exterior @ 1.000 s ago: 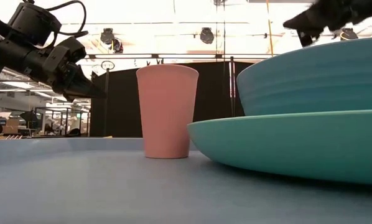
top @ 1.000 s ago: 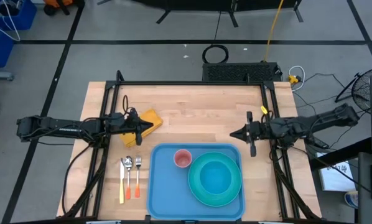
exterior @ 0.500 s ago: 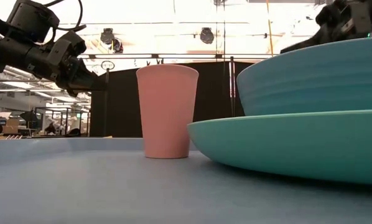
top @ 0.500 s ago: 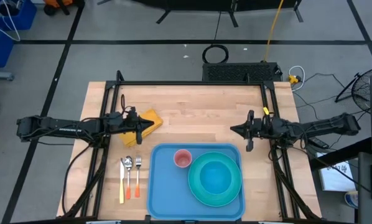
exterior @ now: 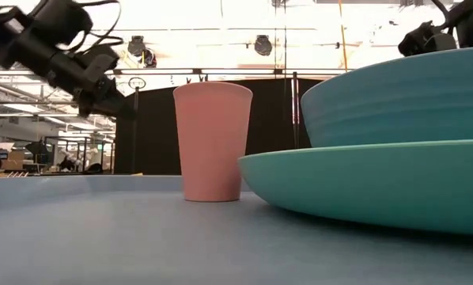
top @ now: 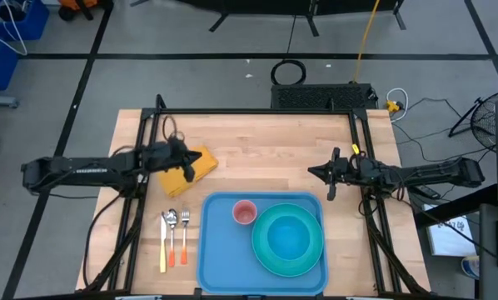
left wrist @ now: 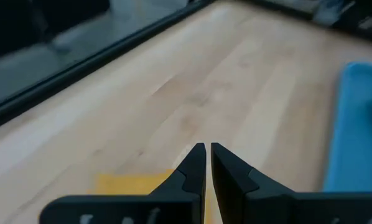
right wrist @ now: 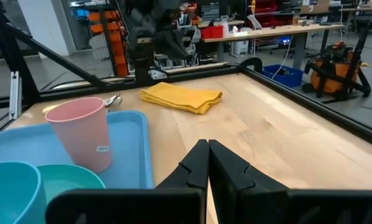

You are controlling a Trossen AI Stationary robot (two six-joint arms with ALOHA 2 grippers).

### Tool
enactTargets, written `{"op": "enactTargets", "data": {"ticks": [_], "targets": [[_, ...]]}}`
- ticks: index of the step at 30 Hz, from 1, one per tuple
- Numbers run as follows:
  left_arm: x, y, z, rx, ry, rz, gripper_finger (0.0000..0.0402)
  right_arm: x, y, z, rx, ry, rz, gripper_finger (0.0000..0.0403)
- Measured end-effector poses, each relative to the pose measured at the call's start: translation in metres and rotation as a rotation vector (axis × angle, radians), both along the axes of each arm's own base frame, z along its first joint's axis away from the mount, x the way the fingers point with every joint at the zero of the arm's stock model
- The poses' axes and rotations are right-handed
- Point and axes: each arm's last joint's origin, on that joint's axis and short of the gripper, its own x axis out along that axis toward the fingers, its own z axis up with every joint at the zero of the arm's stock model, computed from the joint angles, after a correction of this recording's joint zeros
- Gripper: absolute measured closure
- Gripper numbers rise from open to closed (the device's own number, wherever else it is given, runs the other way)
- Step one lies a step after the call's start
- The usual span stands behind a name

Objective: Set up tray
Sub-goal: Put the yellow napkin to the left of the pink cup on the blue tray

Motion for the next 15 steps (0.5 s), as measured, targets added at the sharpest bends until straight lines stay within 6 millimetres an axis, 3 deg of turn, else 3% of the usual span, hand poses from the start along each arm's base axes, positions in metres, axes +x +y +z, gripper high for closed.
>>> {"op": "enactTargets", "data": {"ticks": [5, 8, 11, 15], "targets": [[0.014, 0.023, 0.044, 0.010, 0.229, 0.051, 0.0376, 0.000, 0.000, 0.000, -0.036, 0.007, 0.003, 0.0403], [0.027, 0.041, 0.057, 0.033, 0.354, 0.051, 0.0376, 0.000, 0.000, 0.000, -0.069, 0.014, 0.005, 0.0403], [0.041, 0.063, 0.058, 0.002, 0.454, 0.091, 0.0375, 0.000, 0.000, 0.000, -0.074, 0.014, 0.006, 0.0403], [0.048, 0.099, 0.038, -0.217, 0.541, 0.094, 0.0353, 0.000, 0.000, 0.000, -0.074, 0.015, 0.005, 0.0403]]}}
